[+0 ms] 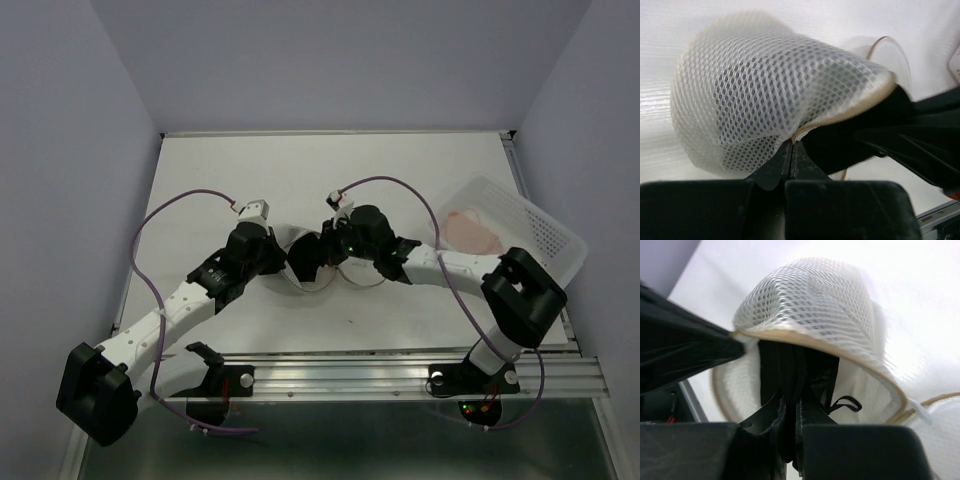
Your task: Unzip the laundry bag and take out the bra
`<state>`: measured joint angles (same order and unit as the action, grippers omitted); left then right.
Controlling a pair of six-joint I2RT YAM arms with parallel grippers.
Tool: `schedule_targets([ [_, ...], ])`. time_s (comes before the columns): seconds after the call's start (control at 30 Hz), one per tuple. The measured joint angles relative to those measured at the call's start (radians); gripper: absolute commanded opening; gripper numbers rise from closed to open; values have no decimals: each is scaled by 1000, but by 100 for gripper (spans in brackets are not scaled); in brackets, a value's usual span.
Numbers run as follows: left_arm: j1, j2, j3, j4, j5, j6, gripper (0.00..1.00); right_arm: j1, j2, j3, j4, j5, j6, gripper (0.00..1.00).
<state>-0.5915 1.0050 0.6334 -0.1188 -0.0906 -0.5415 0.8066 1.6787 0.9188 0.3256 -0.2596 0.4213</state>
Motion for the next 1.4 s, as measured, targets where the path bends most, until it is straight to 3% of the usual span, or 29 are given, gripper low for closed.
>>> schedule_targets([
  [0.17, 0, 0, 0, 3, -30, -14, 0, 0, -183, 0, -96, -4, -63, 1],
  [0.53, 18, 9, 30, -44, -81, -18, 0, 0, -362, -24, -401, -36, -179, 1],
  [0.77, 45, 39, 105, -54, -97, -16, 0, 0, -417, -35, -507, -213, -237, 1],
  [0.9, 45, 76, 98, -48, -90, -17, 0, 1, -501, -35, -531, -223, -246, 1],
  [1.1, 51, 77, 75, -43, -82, -17, 0, -30, -655, -18, -535, -15, -229, 1],
  [1.4, 55, 77, 76, -45, -50, 8, 0, -135, -784, 1, -573, 529, -138, 1],
])
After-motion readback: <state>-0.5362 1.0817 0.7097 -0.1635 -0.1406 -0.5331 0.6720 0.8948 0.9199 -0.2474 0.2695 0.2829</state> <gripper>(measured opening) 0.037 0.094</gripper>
